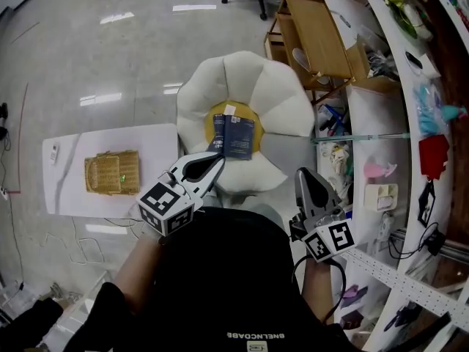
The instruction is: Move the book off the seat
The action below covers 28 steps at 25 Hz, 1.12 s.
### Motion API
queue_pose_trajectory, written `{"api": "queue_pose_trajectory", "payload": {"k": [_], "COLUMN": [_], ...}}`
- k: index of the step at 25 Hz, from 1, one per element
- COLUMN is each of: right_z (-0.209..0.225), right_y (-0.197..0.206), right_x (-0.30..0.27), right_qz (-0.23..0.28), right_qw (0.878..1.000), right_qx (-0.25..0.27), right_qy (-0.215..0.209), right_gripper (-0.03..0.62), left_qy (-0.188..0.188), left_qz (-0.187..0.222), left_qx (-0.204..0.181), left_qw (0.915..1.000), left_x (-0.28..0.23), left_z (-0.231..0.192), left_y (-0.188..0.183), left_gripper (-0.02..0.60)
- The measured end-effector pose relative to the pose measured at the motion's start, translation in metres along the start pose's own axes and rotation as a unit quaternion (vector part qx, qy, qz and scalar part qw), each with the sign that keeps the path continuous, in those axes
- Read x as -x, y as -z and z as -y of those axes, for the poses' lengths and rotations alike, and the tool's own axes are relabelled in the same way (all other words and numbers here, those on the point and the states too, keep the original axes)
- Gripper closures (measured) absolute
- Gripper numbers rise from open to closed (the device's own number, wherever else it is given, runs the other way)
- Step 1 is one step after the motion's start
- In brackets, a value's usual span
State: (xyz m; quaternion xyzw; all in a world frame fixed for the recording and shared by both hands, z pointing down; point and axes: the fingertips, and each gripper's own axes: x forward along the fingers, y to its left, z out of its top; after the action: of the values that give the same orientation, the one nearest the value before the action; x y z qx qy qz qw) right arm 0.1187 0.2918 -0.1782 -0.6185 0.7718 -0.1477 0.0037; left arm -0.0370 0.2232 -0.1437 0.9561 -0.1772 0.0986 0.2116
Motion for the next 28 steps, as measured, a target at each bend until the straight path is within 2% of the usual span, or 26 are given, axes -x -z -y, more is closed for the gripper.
{"api": "queue_pose_trajectory", "payload": {"k": [9,15,22,28], "right_z": [0.022,0.042,0.076,0.103], "right_y": [0.007,0.027,0.066,0.114], "right_x": [-0.025,-0.045,-0.069,-0.093], "right_qz": [-0.033,-0.071,-0.111,-0.153], "right_qw": [0.999,0.995,0.990,0.981], "right_qx": [-0.003,-0.001,-0.012,-0.033], "right_qy": [-0.032,-0.065,-0.090,-0.112], "right_gripper": [0.582,0.580,0.581,0.580], "left_qy": [-0.024,-0.054,-0.085,-0.110], "left_qz": [-0.015,-0.037,-0.072,-0.112], "left_qx": [0.016,0.044,0.055,0.062], "left_qw": [0.9995,0.9969,0.9922,0.9857], "left_x": [-0.019,-0.040,-0.071,-0.097], "left_z": [-0.008,-0.024,-0.050,-0.074], "left_y": [0.009,0.025,0.052,0.088], "left_gripper": [0.577,0.575,0.572,0.541]}}
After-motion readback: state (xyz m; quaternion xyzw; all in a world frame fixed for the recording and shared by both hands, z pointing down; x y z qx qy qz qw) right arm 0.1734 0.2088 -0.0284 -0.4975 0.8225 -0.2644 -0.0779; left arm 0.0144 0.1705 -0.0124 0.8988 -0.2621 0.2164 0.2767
